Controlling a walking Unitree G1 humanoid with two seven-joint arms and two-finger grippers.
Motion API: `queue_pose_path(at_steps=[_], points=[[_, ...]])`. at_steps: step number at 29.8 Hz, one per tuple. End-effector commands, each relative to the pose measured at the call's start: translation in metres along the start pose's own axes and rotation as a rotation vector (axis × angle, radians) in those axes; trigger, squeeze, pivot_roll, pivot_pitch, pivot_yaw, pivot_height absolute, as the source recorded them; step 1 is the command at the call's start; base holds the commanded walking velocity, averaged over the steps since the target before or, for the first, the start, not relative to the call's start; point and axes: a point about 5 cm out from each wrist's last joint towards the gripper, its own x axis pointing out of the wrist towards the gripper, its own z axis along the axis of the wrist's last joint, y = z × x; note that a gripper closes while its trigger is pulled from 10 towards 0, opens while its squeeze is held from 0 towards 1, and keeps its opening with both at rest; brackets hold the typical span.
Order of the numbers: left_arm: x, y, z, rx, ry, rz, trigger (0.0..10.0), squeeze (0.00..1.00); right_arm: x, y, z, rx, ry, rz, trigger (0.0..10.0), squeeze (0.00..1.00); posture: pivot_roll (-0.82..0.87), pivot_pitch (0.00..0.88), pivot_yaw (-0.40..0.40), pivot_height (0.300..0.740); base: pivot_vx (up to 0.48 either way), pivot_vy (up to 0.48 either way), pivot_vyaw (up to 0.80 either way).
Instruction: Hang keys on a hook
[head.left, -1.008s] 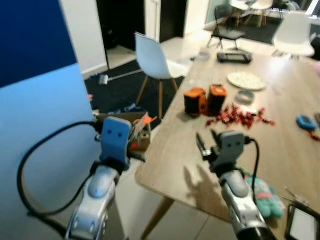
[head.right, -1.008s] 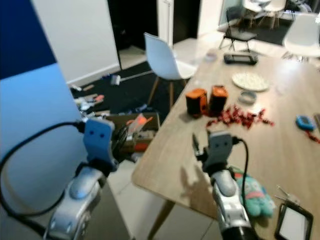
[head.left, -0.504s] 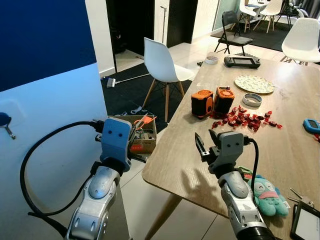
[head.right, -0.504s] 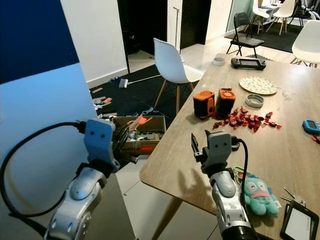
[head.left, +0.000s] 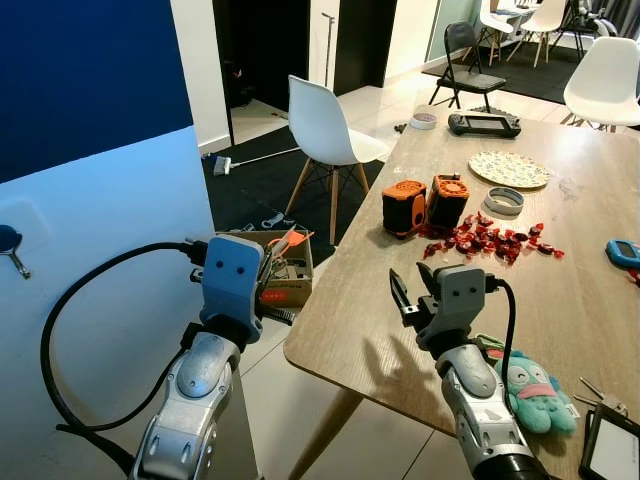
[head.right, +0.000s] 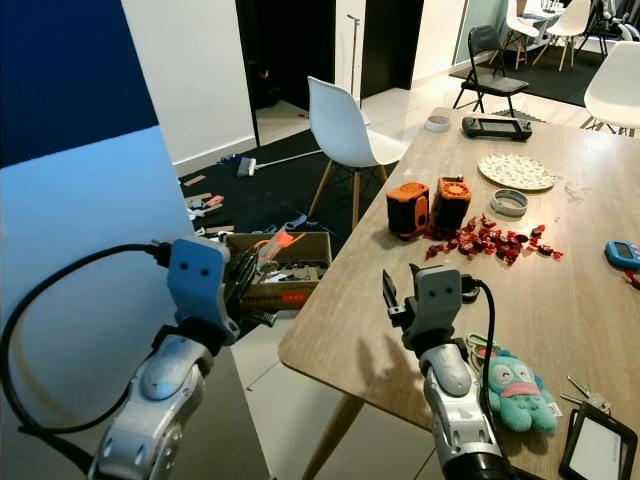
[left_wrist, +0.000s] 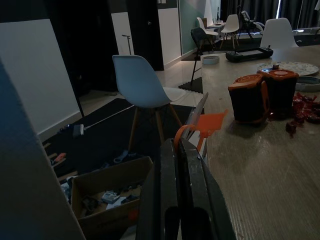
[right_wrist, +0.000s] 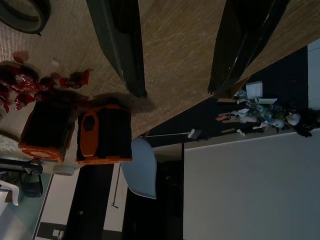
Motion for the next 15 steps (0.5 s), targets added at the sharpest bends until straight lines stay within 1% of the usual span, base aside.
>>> queue_pose_path(at_steps=[1,15], points=[[-0.0019,-0.0008,-0.0047,0.003,0.013,-0.006,10.0,0.0,0.0005,-0.001,-0.001,0.0,0.001,0.003,10.0,0.0,0.14,0.078,-0.024,0.74,-0.315,0.0,0.0],[-0.0023,0.0002,-0.0049,0.006,0.013,-0.001,10.0,0.0,0.0012,-0.0001,-0.0013,-0.001,0.001,0.005,10.0,0.0,0.14,0.077,-0.024,0.74,-0.31,0.0,0.0]])
